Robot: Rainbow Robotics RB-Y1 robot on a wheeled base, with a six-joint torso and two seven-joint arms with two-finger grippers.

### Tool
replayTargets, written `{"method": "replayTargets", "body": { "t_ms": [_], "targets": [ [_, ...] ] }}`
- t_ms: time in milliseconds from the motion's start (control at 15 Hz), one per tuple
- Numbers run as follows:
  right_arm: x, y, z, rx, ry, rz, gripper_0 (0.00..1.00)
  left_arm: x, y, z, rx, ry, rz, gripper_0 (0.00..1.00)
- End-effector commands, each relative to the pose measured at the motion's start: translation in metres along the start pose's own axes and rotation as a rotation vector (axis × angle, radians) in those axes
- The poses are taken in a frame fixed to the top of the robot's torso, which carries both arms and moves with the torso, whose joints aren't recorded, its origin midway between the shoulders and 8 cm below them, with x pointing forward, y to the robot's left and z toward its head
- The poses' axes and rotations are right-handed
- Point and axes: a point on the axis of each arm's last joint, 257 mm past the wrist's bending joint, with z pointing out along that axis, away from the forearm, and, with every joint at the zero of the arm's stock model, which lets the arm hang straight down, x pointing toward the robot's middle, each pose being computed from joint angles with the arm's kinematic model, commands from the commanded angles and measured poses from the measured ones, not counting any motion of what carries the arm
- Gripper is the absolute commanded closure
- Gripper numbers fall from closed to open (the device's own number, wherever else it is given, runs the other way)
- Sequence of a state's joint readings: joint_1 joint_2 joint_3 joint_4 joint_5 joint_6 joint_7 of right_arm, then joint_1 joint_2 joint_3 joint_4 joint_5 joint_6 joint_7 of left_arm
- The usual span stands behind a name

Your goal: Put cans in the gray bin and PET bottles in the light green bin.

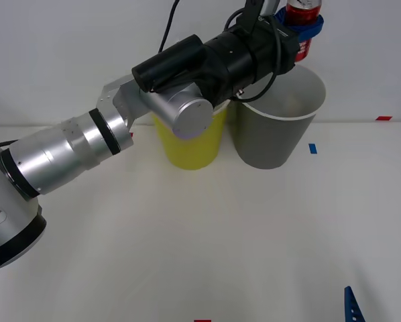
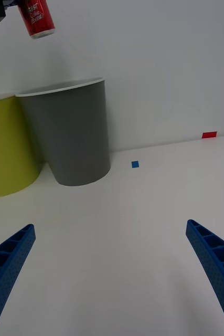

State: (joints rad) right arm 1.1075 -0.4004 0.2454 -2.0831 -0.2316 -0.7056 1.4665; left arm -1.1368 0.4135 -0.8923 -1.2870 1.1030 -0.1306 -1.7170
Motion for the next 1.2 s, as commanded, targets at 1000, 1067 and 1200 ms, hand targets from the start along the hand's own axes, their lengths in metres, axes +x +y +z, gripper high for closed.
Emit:
{"method": "replayTargets", "body": {
  "t_ms": [1000, 1067, 1200],
  "targets": [
    [0.0, 0.0, 0.0, 0.0, 0.0, 0.0, 0.0, -0.0085, 0.0086, -0.0024, -0.018, -0.038, -0.028, 0.0],
    [0.0, 0.0, 0.0, 0.0, 0.0, 0.0, 0.0, -0.0089, 0.0089, -0.0027, -0.018, -0.038, -0.029, 0.0],
    [0.0, 0.0, 0.0, 0.0, 0.0, 0.0, 0.0, -0.0089, 0.0105, -0.0033, -0.02, -0.037, -0.026, 0.0]
  ]
}}
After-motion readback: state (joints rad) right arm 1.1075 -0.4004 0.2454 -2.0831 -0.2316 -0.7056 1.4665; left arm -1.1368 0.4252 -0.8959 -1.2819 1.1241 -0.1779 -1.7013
